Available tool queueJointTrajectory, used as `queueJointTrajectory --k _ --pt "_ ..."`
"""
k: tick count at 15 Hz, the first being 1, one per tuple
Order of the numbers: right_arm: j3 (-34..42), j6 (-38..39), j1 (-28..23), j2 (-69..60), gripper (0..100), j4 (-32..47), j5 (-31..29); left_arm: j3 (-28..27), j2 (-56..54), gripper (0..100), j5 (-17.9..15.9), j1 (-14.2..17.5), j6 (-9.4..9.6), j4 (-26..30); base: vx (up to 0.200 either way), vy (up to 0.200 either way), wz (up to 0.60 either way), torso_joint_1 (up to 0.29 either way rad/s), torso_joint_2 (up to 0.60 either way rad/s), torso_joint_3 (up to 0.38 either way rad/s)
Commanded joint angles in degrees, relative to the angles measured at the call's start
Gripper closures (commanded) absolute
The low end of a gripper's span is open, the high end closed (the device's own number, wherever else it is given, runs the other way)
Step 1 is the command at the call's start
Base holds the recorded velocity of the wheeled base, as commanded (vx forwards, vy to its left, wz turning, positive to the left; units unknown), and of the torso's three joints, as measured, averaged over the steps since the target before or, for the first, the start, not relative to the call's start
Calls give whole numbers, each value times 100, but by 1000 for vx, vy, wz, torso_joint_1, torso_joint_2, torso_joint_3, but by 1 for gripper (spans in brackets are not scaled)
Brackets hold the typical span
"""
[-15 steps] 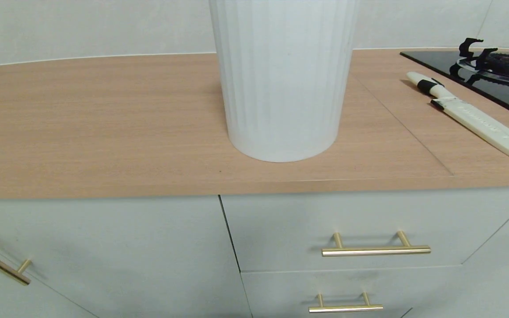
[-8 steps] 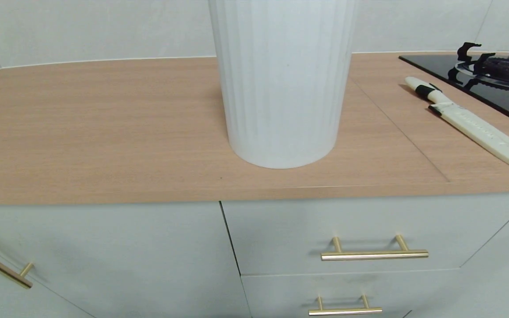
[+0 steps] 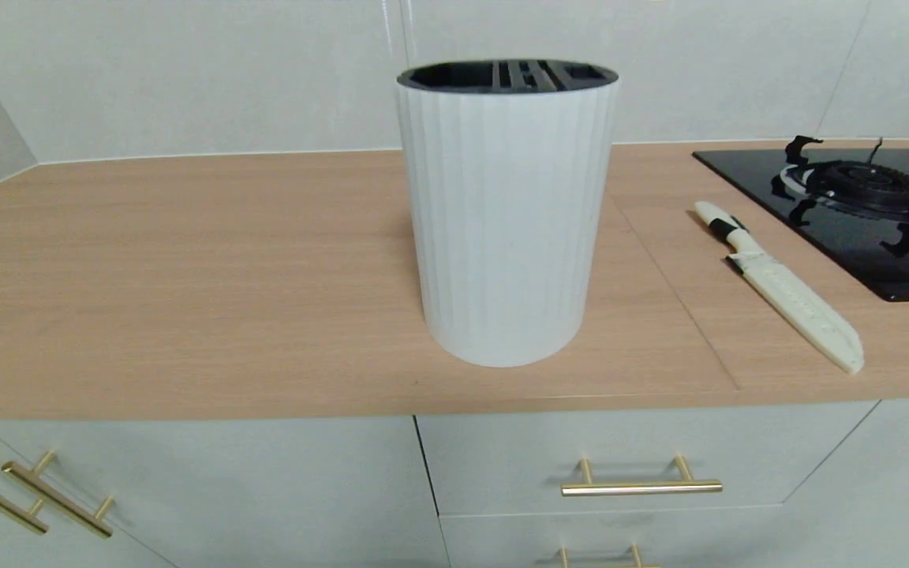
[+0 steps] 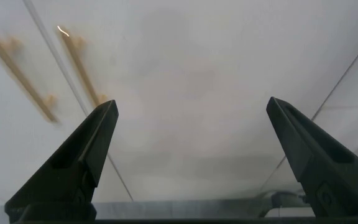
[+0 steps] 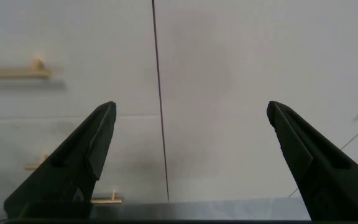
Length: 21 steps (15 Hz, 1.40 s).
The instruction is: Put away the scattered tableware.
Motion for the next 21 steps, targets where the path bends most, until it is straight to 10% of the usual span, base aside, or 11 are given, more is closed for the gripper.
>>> queueJointTrajectory --k 1,21 --pt "0 -2 0 9 0 -1 1 5 9 0 1 2 0 -4 0 0 0 115 -491 -251" --pt "0 -2 0 9 0 -1 1 5 9 0 1 2 0 -4 0 0 0 267 -514 -272"
